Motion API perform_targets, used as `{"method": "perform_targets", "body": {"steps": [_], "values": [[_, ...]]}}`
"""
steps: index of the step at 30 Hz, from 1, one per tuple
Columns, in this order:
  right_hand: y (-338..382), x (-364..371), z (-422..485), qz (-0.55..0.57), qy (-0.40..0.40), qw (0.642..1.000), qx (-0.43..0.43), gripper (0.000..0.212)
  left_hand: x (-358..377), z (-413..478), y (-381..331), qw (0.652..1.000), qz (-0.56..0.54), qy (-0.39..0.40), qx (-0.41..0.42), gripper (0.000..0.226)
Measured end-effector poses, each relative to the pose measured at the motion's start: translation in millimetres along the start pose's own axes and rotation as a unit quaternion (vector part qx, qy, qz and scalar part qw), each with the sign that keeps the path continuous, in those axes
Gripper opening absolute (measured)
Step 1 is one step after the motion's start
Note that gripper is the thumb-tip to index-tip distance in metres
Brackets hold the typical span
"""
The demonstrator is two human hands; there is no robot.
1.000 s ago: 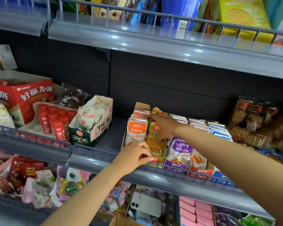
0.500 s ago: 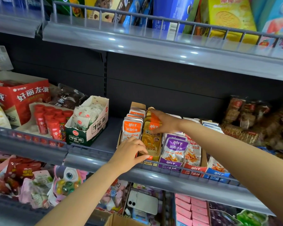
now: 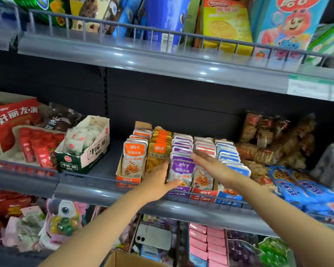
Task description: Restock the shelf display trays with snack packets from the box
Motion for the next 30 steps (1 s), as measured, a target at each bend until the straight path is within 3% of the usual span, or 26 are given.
{"method": "perform_targets", "body": {"steps": [4,10,14,21,26,30], "values": [[3.6,8.2,0.3,-0.090,0.058,0.994,-0.038,0.081,6.3,7.0,-2.0,0.999,-0.014,-0.005,-0.032,0.059],[-3.4,20.7,15.8,0.011,0.051,0.997,-0.053,0.091,6.3,9.9,-13.8,0.995,-0.088,-0.031,-0.037,0.064],[-11.8,13.0,16.3,0.027,0.004,0.993,-0.116,0.088,6.2,3.3,-9.4,0.995,-0.079,-0.049,-0.028,0.079],[0.0,7.7,27.9,-0.144,0.043,0.982,-0.114,0.097,2.6,-2.2,-3.9,0.997,-0.014,-0.056,-0.041,0.087],[24.0,9.2,54.4,-0.336,0.081,0.935,-0.078,0.111,3.1,-11.2,11.1,0.998,0.032,-0.035,-0.037,0.080],[28.3,11.2,65.1,-0.372,0.090,0.923,-0.039,0.114,1.7,-8.4,16.8,0.998,0.039,-0.016,-0.047,0.073]]}}
Point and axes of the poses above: each hand's wrist, its own z-axis towards the middle knuckle, its own x-axis out of the palm, y = z × x, the point moved 4 cm from there along z, towards the middle knuckle, and after that the axes turned 8 degrees about z, right-handed, at the moved point
